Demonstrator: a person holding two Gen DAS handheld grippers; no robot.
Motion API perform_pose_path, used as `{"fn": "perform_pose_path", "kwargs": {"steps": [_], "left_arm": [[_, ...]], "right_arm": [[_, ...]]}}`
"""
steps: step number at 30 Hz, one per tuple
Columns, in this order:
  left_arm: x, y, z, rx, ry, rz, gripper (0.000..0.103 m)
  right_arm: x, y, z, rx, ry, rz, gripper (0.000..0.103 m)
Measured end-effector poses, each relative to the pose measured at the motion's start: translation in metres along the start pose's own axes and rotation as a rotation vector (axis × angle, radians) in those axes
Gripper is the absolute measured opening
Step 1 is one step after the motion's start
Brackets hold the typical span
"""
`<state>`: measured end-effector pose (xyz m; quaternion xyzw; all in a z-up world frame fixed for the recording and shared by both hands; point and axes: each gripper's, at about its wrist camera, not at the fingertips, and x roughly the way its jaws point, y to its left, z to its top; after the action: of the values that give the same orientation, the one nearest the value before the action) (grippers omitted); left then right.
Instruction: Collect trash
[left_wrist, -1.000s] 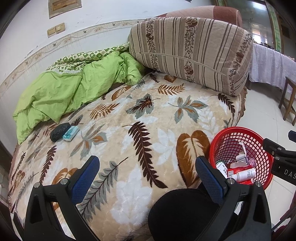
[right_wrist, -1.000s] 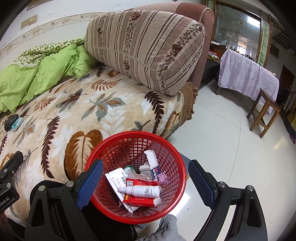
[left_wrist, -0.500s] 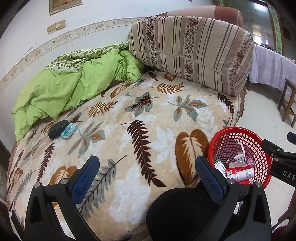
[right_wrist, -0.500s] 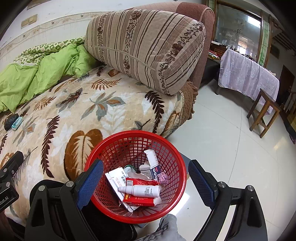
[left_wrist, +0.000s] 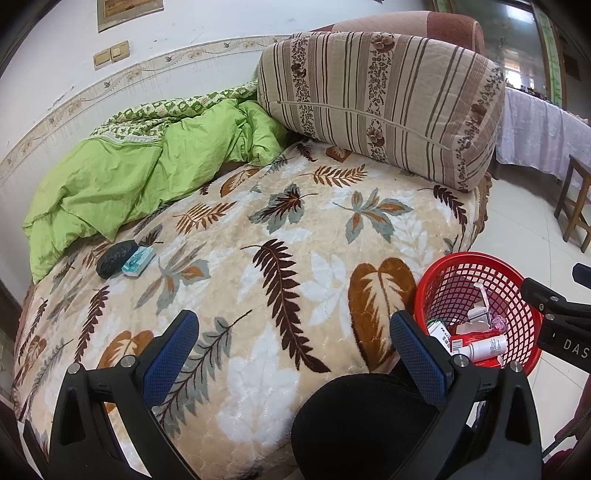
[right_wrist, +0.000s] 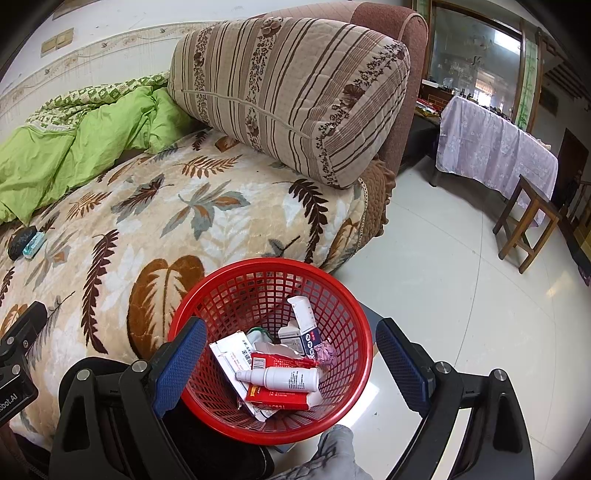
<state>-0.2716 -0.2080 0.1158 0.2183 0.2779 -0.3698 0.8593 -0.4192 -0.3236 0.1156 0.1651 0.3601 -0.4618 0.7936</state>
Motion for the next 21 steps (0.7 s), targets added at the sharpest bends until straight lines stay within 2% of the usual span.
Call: {"fn": "perform_pose_path", "kwargs": {"steps": [21], "left_arm": [[0.0005,0.0006,0.0003,0.000,0.002,0.001,0.103]], "right_arm": [[0.0008,-0.0001,-0.0002,0.001,0.003,0.000,0.094]]}}
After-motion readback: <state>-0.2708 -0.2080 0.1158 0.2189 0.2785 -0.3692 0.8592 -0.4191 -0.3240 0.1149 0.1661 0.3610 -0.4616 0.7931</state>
